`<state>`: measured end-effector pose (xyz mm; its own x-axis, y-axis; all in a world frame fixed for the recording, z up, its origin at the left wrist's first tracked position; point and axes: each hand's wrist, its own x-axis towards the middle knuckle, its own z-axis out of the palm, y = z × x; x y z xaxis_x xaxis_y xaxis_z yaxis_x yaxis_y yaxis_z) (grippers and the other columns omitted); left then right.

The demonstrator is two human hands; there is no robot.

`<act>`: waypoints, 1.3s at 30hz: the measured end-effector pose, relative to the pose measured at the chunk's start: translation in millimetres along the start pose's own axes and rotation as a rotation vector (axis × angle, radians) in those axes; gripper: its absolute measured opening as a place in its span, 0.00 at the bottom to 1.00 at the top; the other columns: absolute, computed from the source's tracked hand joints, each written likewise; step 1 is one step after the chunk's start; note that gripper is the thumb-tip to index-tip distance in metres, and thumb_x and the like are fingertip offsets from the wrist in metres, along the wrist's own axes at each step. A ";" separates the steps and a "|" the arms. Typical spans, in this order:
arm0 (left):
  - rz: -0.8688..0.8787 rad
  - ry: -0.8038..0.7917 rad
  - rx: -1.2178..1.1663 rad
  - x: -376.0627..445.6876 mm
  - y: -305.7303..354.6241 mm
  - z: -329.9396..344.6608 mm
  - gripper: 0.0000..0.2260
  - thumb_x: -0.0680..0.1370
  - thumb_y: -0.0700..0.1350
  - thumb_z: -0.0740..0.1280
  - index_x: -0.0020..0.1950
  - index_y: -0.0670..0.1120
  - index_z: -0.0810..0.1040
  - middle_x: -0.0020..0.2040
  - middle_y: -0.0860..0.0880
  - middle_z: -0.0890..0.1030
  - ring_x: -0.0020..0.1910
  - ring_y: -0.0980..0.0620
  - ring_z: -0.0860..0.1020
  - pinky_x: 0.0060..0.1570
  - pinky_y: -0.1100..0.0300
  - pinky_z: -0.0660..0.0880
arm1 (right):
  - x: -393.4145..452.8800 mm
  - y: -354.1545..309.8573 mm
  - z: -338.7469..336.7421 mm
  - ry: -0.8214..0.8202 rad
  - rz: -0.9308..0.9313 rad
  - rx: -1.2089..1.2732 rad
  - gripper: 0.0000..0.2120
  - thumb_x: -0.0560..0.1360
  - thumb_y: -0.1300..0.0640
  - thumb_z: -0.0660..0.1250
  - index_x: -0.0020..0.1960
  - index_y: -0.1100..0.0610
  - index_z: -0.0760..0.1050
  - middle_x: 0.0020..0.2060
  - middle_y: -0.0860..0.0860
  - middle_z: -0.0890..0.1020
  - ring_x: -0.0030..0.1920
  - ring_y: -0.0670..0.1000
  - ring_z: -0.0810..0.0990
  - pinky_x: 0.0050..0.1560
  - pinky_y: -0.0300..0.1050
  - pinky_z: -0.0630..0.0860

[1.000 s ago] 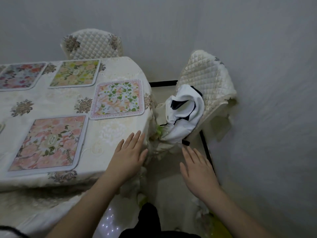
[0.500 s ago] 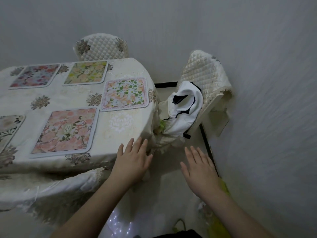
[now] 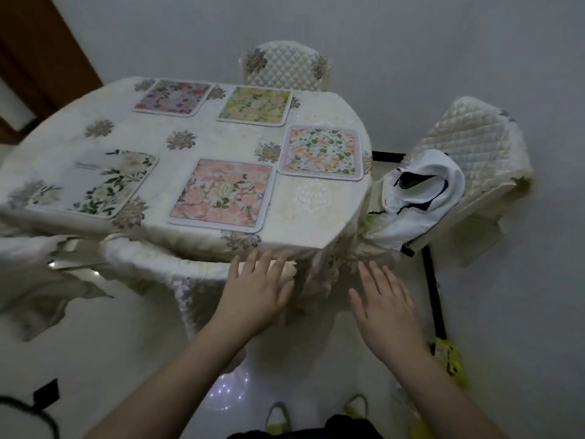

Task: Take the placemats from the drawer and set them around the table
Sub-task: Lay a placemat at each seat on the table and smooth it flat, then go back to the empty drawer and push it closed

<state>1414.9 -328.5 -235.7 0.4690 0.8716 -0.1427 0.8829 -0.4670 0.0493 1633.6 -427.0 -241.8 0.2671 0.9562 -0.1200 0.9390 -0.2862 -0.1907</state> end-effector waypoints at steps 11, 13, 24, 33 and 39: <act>-0.434 0.071 -0.111 -77.8 -87.8 0.7 0.31 0.81 0.63 0.46 0.81 0.51 0.55 0.81 0.48 0.57 0.80 0.46 0.54 0.75 0.41 0.52 | 22.0 -117.5 2.6 -0.039 -0.442 -0.015 0.27 0.83 0.42 0.47 0.80 0.49 0.53 0.79 0.48 0.58 0.79 0.51 0.53 0.77 0.49 0.48; -0.539 0.060 -0.123 -95.1 -93.0 1.6 0.30 0.81 0.63 0.46 0.81 0.52 0.55 0.81 0.49 0.57 0.80 0.47 0.54 0.75 0.41 0.51 | 26.7 -135.0 6.1 -0.077 -0.551 -0.027 0.27 0.83 0.42 0.48 0.80 0.49 0.53 0.79 0.49 0.57 0.79 0.51 0.53 0.77 0.50 0.48; -1.025 0.059 -0.113 -219.5 -126.3 20.2 0.30 0.81 0.63 0.45 0.81 0.54 0.49 0.82 0.51 0.53 0.80 0.49 0.51 0.76 0.43 0.49 | 10.9 -236.0 30.7 -0.150 -0.987 -0.014 0.28 0.82 0.44 0.48 0.79 0.54 0.59 0.77 0.53 0.63 0.78 0.55 0.59 0.77 0.53 0.54; -1.257 0.114 -0.151 -356.9 -170.4 49.0 0.31 0.80 0.64 0.42 0.81 0.56 0.45 0.82 0.51 0.47 0.81 0.49 0.45 0.76 0.42 0.44 | -76.8 -351.9 59.6 -0.175 -1.223 -0.039 0.27 0.83 0.45 0.55 0.78 0.54 0.61 0.77 0.52 0.64 0.77 0.55 0.60 0.76 0.51 0.54; -1.391 0.133 -0.144 -472.8 -209.6 63.7 0.30 0.81 0.64 0.41 0.81 0.56 0.45 0.82 0.50 0.43 0.81 0.48 0.42 0.75 0.41 0.42 | -173.9 -447.2 91.1 -0.201 -1.382 -0.046 0.27 0.82 0.45 0.56 0.78 0.53 0.60 0.77 0.52 0.64 0.77 0.55 0.60 0.76 0.52 0.54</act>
<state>1006.7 -652.2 -241.5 -0.7873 0.6131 -0.0648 0.6113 0.7900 0.0472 1147.6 -470.9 -224.4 -0.9012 0.4333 0.0000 0.4210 0.8757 -0.2364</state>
